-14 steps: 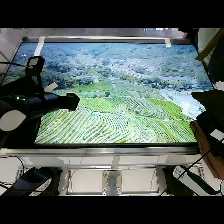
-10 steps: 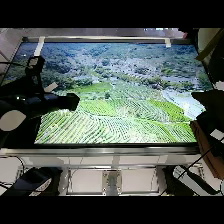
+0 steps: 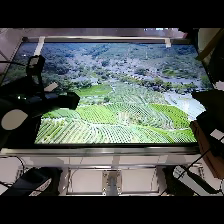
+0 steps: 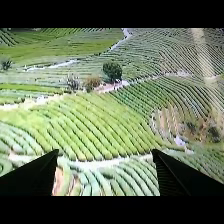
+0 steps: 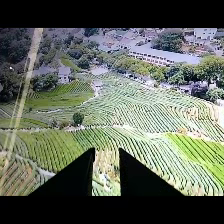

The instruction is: Fold the clothes and pants, and hang the long-sleeved shirts on hangers.

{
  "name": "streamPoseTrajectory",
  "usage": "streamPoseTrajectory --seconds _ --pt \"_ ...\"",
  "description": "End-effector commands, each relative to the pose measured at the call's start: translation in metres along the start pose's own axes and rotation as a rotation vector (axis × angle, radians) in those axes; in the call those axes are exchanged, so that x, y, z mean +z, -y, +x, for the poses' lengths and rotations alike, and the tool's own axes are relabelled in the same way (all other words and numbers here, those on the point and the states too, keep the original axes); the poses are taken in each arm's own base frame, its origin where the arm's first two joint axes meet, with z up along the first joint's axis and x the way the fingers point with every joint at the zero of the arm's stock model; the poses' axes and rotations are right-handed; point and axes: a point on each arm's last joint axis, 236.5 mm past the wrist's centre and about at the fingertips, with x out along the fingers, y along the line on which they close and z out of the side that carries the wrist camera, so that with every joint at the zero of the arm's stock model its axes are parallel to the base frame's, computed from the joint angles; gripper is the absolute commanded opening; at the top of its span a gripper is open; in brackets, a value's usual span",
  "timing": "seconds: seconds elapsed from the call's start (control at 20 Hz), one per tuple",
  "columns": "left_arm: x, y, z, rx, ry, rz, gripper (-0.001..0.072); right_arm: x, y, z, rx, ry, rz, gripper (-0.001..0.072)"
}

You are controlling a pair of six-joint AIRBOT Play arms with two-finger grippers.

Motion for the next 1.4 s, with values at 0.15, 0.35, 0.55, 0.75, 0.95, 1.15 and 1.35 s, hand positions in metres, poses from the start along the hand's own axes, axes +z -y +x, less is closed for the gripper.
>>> streamPoseTrajectory --seconds 0.15,0.35,0.55,0.75,0.95,1.15,1.35 --pt "0.016 -0.131 0.004 0.544 -0.041 0.215 0.0642 -0.001 0.001 0.001 0.0 -0.003 0.002 0.0191" --pt "-0.007 -0.269 -0.015 0.836 -0.169 -0.031 0.0642 0.002 0.001 0.001 -0.001 0.007 0.002 0.0191" --pt "-0.062 -0.357 0.0 0.823 -0.22 -0.438 0.0642 0.002 0.001 0.001 -0.001 0.007 0.002 0.0191" --pt "-0.073 -0.399 0.038 0.683 -0.074 -0.763 0.0642 0.001 0.001 0.001 -0.001 0.003 0.002 0.019" --pt "-0.069 -0.427 0.061 0.655 0.025 -0.833 0.0641 0.0 0.001 0.001 -0.002 0.001 0.002 0.0191" --pt "-0.076 -0.439 0.079 0.654 0.031 -0.838 0.0642 -0.001 0.014 0.0 -0.057 -0.007 0.011 0.019" --pt "-0.093 -0.444 0.096 0.652 -0.01 -0.856 0.0637 -0.003 0.024 0.0 -0.098 -0.012 0.018 0.0191"
